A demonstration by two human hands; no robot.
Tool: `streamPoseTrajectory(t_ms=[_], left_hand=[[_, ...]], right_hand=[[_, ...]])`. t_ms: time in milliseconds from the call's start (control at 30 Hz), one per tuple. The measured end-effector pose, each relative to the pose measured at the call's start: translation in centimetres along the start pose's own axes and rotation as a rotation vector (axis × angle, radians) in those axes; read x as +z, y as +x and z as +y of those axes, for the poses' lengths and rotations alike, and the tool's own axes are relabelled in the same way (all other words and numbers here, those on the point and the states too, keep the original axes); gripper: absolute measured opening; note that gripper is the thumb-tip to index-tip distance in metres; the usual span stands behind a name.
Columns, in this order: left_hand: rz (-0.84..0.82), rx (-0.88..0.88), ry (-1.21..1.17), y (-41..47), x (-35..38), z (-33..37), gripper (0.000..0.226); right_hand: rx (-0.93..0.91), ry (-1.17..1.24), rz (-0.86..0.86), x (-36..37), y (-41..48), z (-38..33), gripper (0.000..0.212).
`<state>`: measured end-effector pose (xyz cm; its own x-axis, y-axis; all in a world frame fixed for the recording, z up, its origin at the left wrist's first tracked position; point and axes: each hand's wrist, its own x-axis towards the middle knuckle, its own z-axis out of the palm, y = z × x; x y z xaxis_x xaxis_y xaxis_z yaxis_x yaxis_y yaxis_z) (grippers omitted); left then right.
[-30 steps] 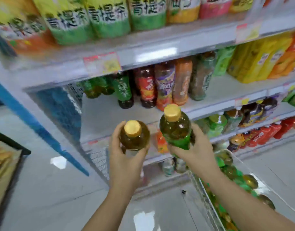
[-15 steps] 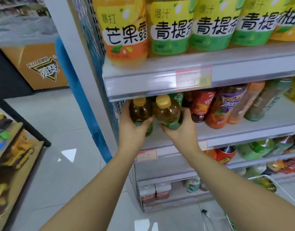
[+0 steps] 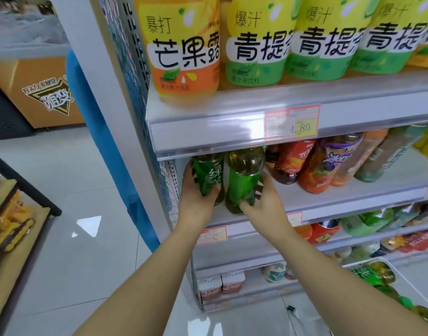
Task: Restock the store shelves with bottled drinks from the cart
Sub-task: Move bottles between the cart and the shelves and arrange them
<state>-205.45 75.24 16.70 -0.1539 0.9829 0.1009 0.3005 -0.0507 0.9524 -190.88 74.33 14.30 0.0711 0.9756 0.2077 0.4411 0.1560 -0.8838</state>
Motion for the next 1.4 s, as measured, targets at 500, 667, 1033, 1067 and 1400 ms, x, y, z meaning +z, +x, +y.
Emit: streamPoseTrajectory(t_ms=[500,667,1033,1067,1400], left_hand=[[0.078,-0.058,0.229,1.6,0.7,-1.7,0.058],[0.186,-0.049,0.282,4.7,1.1,-2.4,0.05],[0.185,-0.028,0.128,7.6,2.4,-0.9,0.035],[0.175,0.012,0.094,6.8,2.6,-0.8,0.042],[-0.118,0.313,0.105,-10.6,13.8,-2.5,0.029]], right_hand=[[0.098,0.018,0.203,2.8,2.4,0.5,0.054],[0.161,0.096,0.208,4.8,5.7,0.5,0.048],[0.006,-0.034,0.09,-0.2,0.3,2.4,0.028],[0.001,-0.06,0.092,-1.1,-0.7,2.9,0.027],[0.173,-0.36,0.128,-16.4,-14.6,13.8,0.025]])
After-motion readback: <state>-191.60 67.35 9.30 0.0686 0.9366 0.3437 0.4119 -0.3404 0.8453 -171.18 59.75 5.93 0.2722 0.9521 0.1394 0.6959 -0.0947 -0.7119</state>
